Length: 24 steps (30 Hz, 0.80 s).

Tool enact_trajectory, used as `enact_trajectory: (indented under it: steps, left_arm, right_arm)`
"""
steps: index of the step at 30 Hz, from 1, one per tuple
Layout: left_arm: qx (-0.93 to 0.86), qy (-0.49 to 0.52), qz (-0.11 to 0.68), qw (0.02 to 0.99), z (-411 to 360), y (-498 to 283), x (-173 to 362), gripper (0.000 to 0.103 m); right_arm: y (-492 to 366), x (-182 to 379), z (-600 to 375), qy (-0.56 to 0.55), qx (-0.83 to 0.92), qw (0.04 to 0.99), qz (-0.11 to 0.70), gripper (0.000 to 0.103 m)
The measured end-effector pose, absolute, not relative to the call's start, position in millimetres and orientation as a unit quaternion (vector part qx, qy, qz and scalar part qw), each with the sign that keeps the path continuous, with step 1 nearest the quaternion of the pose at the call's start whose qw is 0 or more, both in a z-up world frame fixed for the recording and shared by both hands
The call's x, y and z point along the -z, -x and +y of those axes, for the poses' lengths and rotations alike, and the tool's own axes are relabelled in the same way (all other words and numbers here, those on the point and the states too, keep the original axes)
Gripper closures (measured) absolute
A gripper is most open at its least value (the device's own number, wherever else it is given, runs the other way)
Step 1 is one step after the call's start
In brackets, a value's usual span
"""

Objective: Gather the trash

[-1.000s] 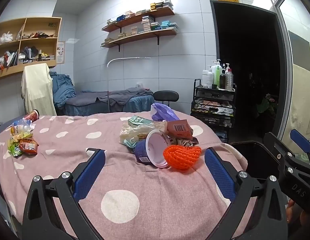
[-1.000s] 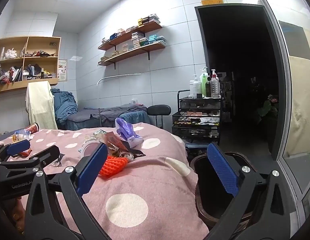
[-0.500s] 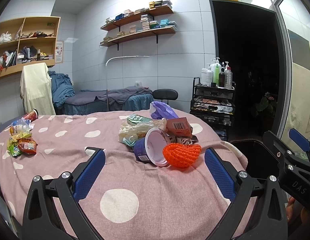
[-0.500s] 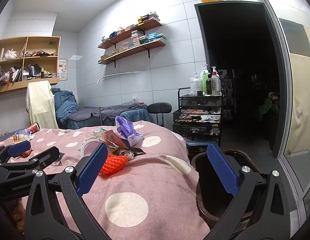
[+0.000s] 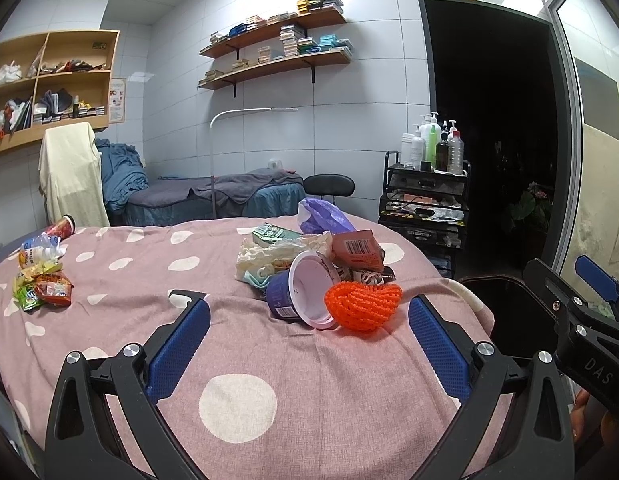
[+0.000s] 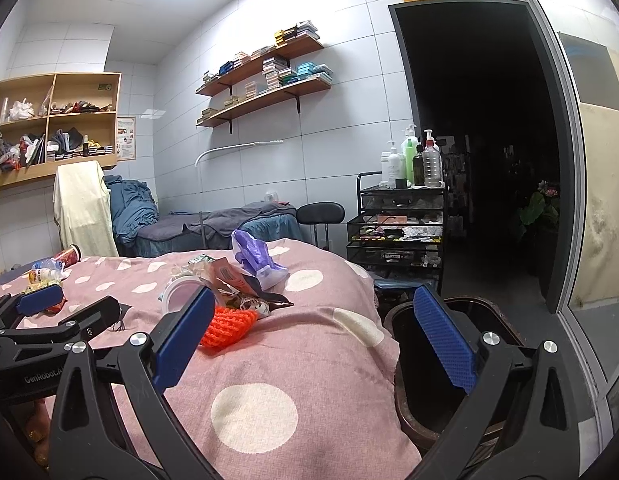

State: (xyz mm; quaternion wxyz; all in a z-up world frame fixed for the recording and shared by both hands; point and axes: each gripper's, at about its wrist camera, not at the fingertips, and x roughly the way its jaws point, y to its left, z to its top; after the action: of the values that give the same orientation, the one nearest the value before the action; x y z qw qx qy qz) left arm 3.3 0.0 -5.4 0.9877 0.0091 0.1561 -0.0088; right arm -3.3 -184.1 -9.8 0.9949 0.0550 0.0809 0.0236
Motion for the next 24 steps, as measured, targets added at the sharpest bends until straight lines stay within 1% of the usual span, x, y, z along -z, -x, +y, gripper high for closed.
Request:
enact_trajectory:
  steps: [24]
  left_arm:
    - [0.007,-0.009,0.157,0.988,3.3,-0.6,10.2,0.005]
  right_arm:
    - [2.6,11.7,-183.2,-0.057,-0.026,0.994,0.086,0.004]
